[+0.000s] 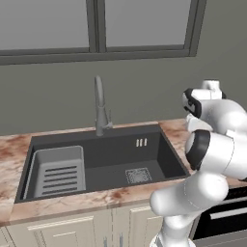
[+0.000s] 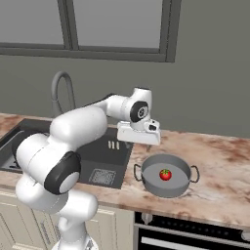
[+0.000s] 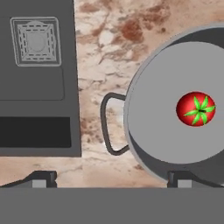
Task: Dump the tomato from the pot into the sink. Then turn on the water and wash the tomato. Then turn off the water and put the tomato back in the pot.
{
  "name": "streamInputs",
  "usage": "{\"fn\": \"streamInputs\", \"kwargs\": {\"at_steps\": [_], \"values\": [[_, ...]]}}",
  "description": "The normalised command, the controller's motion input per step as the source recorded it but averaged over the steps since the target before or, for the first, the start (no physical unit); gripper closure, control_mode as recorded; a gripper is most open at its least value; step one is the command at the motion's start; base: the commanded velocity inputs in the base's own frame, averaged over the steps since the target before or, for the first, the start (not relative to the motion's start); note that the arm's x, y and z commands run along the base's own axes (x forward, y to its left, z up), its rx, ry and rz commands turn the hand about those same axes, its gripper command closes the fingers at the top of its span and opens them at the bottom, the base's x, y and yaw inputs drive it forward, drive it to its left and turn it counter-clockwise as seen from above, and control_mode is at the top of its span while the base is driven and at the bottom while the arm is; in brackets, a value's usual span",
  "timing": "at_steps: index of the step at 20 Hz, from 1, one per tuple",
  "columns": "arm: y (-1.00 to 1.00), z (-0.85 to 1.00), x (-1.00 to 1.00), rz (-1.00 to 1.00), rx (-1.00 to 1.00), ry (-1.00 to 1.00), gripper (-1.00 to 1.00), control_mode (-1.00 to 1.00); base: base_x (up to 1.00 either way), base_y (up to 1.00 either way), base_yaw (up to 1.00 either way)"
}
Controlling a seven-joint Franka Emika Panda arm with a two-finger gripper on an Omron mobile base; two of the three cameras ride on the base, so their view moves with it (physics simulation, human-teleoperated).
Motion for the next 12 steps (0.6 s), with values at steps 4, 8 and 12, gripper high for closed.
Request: {"fn": "streamInputs", "kwargs": {"at_steps": [4, 8, 12], "values": [[-0.24, -0.26, -0.12, 0.0, 0.0, 0.0, -1.0, -1.0, 0.0, 0.0, 0.0], [-0.17, -0.38, -0.01, 0.01, 0.0, 0.0, -1.0, -1.0, 0.0, 0.0, 0.0], [-0.01, -0.39, 0.0, 0.03, 0.0, 0.0, -1.0, -1.0, 0.0, 0.0, 0.0]]}}
